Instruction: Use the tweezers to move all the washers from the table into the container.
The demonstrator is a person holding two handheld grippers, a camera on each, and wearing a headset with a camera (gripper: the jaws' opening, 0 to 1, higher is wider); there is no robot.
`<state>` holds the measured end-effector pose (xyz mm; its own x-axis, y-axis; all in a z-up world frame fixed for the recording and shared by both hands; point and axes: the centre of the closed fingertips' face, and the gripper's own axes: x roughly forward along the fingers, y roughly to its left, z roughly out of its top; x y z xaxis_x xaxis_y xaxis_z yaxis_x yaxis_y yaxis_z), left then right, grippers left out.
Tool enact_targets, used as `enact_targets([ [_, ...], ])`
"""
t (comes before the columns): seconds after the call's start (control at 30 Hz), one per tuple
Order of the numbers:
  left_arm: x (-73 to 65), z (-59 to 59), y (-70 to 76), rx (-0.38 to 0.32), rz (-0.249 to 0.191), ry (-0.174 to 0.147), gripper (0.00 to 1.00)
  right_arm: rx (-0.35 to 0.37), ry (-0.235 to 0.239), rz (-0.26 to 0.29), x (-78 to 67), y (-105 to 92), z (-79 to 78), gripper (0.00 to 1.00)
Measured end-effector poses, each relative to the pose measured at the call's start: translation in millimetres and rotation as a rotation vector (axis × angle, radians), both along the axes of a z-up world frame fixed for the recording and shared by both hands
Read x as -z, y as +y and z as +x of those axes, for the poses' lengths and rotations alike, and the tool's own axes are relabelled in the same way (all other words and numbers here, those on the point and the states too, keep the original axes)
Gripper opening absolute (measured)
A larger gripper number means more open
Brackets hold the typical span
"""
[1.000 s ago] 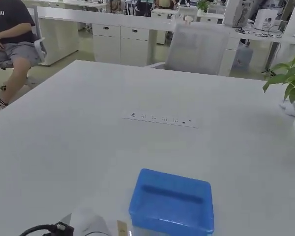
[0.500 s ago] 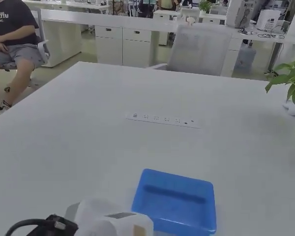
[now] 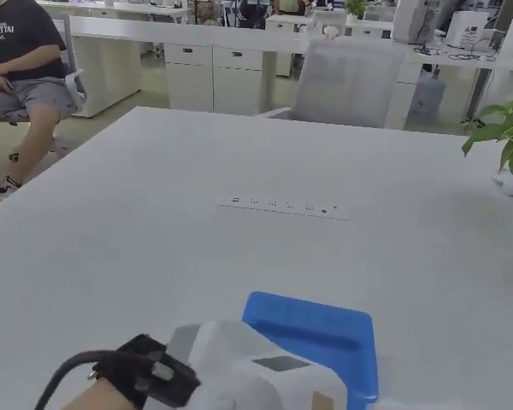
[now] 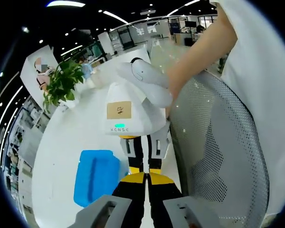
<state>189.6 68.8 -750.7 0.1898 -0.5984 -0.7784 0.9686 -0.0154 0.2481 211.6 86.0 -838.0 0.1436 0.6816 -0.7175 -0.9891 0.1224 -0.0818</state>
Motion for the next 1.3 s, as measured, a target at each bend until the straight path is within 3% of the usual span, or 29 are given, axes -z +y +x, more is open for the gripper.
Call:
enact_targets([
  [0.17, 0.4, 11.8, 3.4, -0.016, -0.004, 0.007, 0.00, 0.018, -0.010, 0.004, 0.9, 2.4, 9.9, 0.07],
  [0.53, -1.9, 34.9, 7.6, -0.055, -0.024, 0.061, 0.00, 0.064, 0.004, 0.030, -0.9, 2.4, 25.6, 0.07],
  [0.7, 2.7, 41.1, 6.2, -0.053, -0.014, 0.083, 0.00, 0.078, 0.019, 0.036, 2.5, 0.2, 29.8, 0.07],
  [0.77, 4.6, 42.8, 5.9, -0.052, -0.004, 0.094, 0.00, 0.086, 0.052, 0.055, 3.6, 1.6, 29.0, 0.07],
  [0.87, 4.5, 43.9, 3.3, -0.058, -0.004, 0.141, 0.00, 0.092, 0.070, 0.069, 3.3, 2.5, 29.3, 0.07],
  [1.03, 5.4, 50.4, -1.3, -0.047, 0.005, 0.182, 0.00, 0.101, 0.100, 0.082, 1.7, 2.0, 29.7, 0.10],
  [1.1, 7.0, 51.0, -2.1, -0.045, 0.021, 0.214, 0.00, 0.139, 0.165, 0.182, -13.2, 11.7, 29.2, 0.13],
  [1.17, 6.3, 53.5, -3.9, -0.051, 0.027, 0.233, 0.00, 0.158, 0.184, 0.242, -28.9, 15.6, 33.8, 0.15],
  [1.23, 6.2, 54.4, -5.3, -0.053, 0.030, 0.251, 0.00, 0.137, 0.178, 0.230, -34.9, 14.5, 36.0, 0.12],
  [1.3, 7.6, 55.1, -6.9, -0.065, 0.021, 0.267, 0.00, 0.125, 0.167, 0.186, -32.1, 12.2, 37.0, 0.07],
])
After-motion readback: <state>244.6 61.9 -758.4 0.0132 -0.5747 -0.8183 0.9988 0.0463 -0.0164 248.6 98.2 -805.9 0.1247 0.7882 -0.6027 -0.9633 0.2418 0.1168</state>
